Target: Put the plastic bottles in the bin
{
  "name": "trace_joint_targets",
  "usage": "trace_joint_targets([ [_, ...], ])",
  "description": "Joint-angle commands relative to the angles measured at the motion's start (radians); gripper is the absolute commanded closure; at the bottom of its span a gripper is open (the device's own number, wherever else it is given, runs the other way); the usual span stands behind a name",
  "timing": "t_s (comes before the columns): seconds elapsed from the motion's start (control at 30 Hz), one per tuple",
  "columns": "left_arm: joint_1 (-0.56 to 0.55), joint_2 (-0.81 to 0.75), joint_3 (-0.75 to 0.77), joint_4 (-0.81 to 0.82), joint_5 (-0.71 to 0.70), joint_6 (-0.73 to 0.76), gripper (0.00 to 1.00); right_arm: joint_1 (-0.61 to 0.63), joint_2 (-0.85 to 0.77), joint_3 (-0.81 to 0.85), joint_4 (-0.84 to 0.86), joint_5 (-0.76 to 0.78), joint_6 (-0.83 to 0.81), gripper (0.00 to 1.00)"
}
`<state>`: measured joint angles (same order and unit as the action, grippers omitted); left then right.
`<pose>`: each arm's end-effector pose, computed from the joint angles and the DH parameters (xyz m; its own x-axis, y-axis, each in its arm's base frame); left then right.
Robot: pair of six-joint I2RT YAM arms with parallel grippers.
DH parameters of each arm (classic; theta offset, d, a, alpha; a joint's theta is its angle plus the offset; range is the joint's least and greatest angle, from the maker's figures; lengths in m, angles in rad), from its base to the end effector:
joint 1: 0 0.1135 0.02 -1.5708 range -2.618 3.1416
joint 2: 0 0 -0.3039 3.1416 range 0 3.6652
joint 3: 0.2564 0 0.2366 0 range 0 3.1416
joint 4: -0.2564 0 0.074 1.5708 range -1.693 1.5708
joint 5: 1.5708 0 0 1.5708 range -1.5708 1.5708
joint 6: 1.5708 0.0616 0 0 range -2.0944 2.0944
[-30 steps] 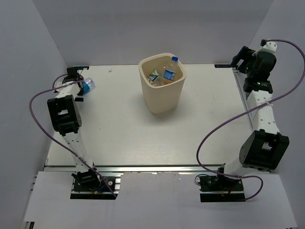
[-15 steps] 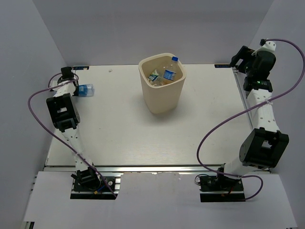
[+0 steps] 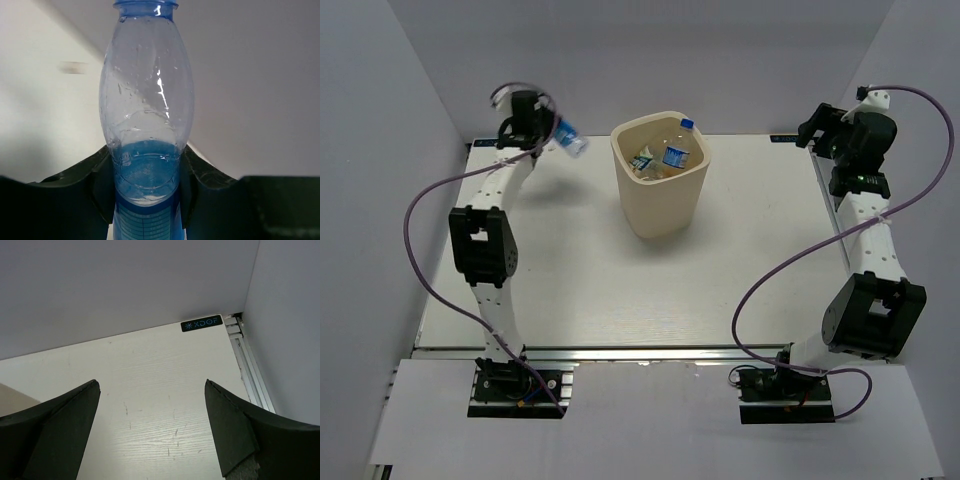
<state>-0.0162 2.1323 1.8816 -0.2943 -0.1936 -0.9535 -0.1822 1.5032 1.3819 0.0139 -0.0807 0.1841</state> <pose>0.5335 0.0032 0.3024 -0.1789 -0.7974 -0.5763 -0.5087 0.5763 -0.6396 0.3633 -0.0619 0.4341 -0.0850 0.2012 -0.9759 0.1194 0.9744 0.1905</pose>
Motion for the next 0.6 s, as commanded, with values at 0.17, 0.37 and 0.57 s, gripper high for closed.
trace_joint_targets([
  [0.17, -0.407, -0.230, 0.203, 0.162, -0.073, 0.383, 0.72, -0.003, -0.072, -0.070, 0.115, -0.151, -0.031, 0.11],
  [0.37, -0.544, -0.184, 0.280, 0.132, -0.161, 0.516, 0.71, -0.003, -0.084, -0.080, 0.123, -0.194, -0.017, 0.11],
  [0.57, -0.594, -0.179, 0.269, 0.084, -0.162, 0.608, 0.70, -0.003, -0.097, -0.093, 0.118, -0.212, -0.012, 0.11],
])
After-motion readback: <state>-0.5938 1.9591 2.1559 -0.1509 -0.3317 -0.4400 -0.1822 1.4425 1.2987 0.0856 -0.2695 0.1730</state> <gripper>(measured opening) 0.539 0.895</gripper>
